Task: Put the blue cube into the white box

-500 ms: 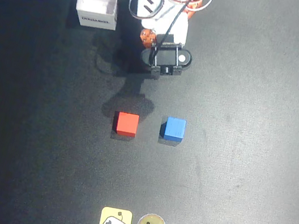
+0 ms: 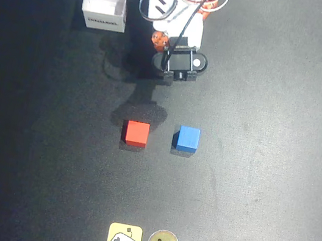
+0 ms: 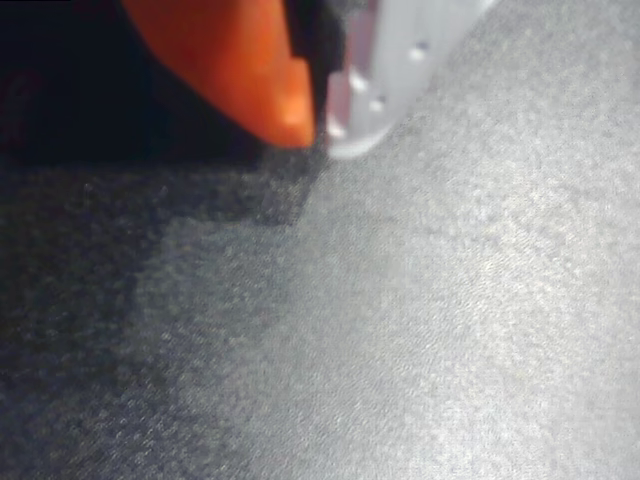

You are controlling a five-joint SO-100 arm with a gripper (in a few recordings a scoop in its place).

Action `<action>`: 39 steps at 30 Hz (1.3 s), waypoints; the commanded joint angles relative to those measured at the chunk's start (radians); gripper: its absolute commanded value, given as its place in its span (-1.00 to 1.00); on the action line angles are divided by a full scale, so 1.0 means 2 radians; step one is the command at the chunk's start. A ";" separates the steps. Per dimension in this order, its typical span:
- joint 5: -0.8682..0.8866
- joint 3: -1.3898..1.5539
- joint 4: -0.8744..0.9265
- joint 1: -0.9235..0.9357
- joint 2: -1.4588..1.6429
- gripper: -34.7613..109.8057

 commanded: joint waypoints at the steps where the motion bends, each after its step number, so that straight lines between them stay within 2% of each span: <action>1: 0.002 -0.002 0.002 -0.001 0.002 -0.52; 18: -0.005 -0.002 0.002 0.009 0.002 -0.52; 28: 0.038 -0.045 0.012 -0.009 -0.006 -0.52; 32: 0.059 -0.150 -0.002 -0.014 -0.151 -0.52; 35: 0.073 -0.269 0.022 -0.022 -0.281 -0.52; 39: 0.081 -0.353 0.023 -0.032 -0.383 -0.52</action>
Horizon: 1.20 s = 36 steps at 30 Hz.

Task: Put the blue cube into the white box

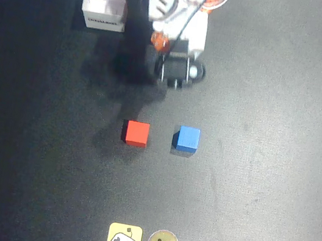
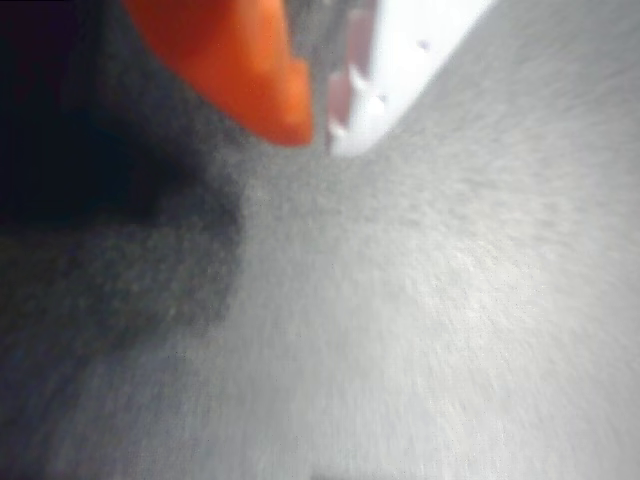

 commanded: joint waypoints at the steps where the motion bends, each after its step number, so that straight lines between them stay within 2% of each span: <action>1: 0.012 -0.079 -0.008 -0.013 -0.085 -0.52; 3: 0.023 -0.098 -0.028 -0.026 -0.130 -0.51; 9: 0.068 -0.149 -0.084 -0.071 -0.251 -0.33; 13: 0.090 -0.163 -0.127 -0.097 -0.301 -0.14; 32: 0.119 -0.212 -0.253 -0.107 -0.466 -0.15; 36: 0.126 -0.216 -0.258 -0.107 -0.484 -0.24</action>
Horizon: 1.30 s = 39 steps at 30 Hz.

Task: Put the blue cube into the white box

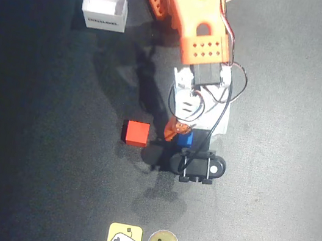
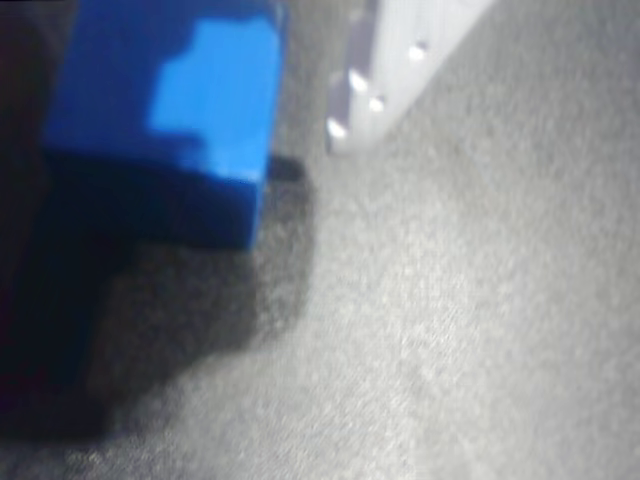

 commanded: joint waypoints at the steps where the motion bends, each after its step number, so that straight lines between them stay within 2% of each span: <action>1: 0.010 -0.020 -0.009 0.000 -0.007 -0.29; 4: 0.021 -0.021 -0.011 0.002 -0.021 -0.51; 9: 0.040 -0.032 0.014 0.002 -0.019 -0.52; 15: 0.082 -0.168 0.191 0.007 -0.005 -0.52; 20: 0.156 -0.208 0.268 0.036 0.057 -0.52; 26: 0.150 -0.197 0.353 0.188 0.162 -0.52; 33: 0.135 -0.201 0.423 0.405 0.161 -0.52; 39: 0.060 -0.170 0.464 0.557 0.173 -0.52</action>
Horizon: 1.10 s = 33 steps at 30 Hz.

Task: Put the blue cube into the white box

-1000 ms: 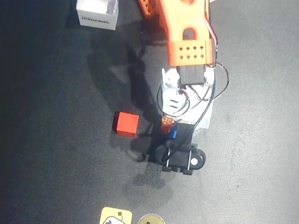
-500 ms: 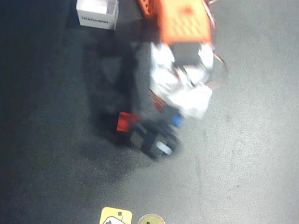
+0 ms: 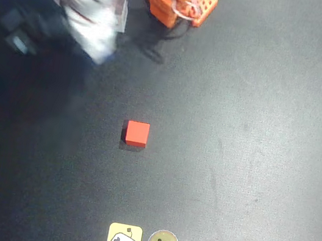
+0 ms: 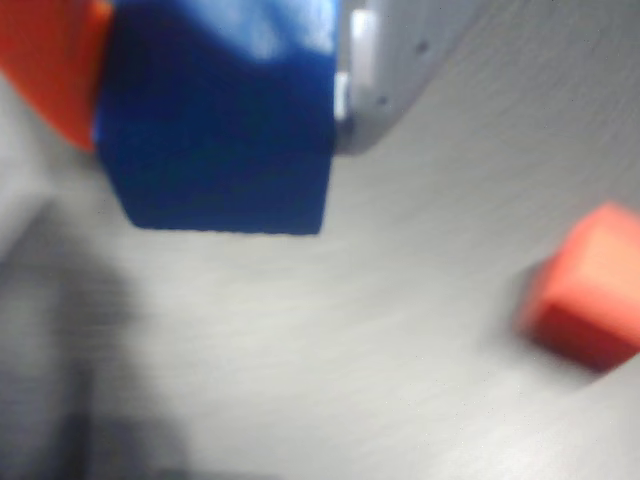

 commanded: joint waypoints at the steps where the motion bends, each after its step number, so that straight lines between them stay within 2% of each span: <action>1: -0.040 0.022 0.048 0.081 0.028 -0.52; 6: -0.137 0.029 0.048 0.188 -0.001 -0.52; 11: -0.182 0.043 0.048 0.232 -0.030 -0.52; 19: -0.216 0.093 0.048 0.238 -0.018 -0.52; 33: -0.216 0.136 0.048 0.242 0.024 -0.52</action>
